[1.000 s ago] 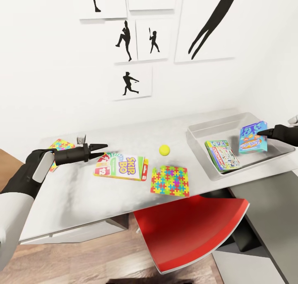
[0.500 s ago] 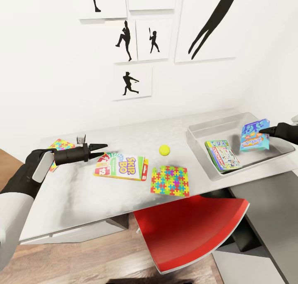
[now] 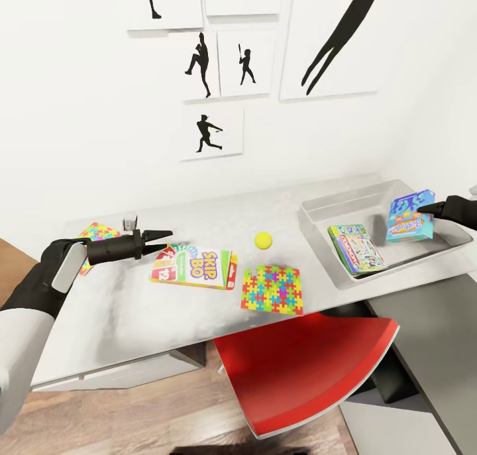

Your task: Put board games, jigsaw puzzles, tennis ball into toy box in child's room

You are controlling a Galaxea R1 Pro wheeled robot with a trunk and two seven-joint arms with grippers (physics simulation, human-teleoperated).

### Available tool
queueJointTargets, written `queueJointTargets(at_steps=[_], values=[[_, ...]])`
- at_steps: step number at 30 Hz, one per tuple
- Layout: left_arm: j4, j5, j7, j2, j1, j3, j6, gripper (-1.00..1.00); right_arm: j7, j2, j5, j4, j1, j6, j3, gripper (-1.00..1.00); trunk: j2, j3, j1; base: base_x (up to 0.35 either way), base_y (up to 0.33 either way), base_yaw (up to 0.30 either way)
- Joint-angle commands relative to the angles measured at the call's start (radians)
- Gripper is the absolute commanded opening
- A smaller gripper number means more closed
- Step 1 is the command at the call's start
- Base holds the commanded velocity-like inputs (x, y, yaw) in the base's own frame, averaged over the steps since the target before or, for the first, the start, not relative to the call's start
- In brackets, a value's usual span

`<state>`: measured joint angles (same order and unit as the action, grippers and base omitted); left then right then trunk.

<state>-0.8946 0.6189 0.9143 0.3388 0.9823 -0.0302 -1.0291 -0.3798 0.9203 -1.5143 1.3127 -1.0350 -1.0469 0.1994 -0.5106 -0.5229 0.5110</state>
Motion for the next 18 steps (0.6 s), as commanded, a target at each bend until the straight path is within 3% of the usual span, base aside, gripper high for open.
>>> queueJointTargets(at_steps=[1,7,18], values=[[0.000,0.001,0.003,0.001,0.001,-0.002,-0.003,1.00,-0.020,0.000,-0.012,0.000,-0.002,0.000,0.003,-1.00,-0.002,-0.002,0.000,0.000,0.000,0.000],[0.000,0.001,0.003,0.002,0.001,-0.002,-0.003,1.00,-0.054,-0.003,-0.012,0.000,-0.002,0.000,0.003,-1.00,-0.002,-0.007,0.000,0.023,0.000,0.000],[0.000,0.001,0.003,0.001,0.001,-0.002,-0.003,1.00,-0.056,-0.003,-0.014,0.000,0.000,0.000,0.003,-1.00,-0.002,-0.018,0.000,0.010,0.000,0.000]])
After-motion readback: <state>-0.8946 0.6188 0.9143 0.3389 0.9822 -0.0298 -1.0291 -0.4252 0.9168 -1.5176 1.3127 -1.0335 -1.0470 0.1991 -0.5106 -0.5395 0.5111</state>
